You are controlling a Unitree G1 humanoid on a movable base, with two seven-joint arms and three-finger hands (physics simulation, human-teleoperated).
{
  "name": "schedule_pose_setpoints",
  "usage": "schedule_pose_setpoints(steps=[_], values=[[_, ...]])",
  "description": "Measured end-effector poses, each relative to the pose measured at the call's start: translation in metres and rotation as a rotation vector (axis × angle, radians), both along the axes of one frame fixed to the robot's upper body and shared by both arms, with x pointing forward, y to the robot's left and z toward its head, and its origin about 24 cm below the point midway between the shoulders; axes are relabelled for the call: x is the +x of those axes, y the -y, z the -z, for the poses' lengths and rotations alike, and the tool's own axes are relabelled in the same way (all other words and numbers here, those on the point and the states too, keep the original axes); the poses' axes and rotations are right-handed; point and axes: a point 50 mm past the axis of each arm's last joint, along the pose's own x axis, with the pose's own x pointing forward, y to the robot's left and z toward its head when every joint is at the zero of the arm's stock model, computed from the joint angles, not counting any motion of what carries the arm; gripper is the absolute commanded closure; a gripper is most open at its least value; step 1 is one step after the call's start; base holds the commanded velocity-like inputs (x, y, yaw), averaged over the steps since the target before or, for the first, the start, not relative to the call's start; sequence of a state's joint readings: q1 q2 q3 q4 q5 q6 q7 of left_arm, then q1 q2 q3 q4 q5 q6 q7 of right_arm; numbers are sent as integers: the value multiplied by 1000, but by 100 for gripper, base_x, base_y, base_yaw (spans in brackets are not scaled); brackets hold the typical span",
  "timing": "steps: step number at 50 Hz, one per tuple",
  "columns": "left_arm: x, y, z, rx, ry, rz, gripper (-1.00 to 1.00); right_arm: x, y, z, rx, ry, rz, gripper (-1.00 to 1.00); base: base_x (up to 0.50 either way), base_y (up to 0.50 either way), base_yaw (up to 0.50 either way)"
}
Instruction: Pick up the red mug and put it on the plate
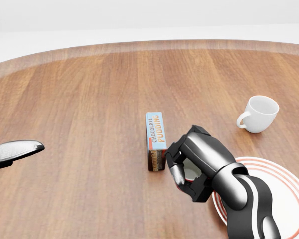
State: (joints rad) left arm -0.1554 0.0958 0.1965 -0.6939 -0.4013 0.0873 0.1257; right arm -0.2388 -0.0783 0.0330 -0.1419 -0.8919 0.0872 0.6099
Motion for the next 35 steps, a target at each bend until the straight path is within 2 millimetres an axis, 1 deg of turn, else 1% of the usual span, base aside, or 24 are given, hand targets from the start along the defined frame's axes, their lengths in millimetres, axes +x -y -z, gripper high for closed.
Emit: schedule_pose_setpoints(steps=[16,35], values=[[-1,0,0,0,0,0,-95,4,46,0,5,7,132,100,0,0,0],[0,-1,1,0,-6,-2,-95,7,91,15,41,-30,279,100,0,0,0]])
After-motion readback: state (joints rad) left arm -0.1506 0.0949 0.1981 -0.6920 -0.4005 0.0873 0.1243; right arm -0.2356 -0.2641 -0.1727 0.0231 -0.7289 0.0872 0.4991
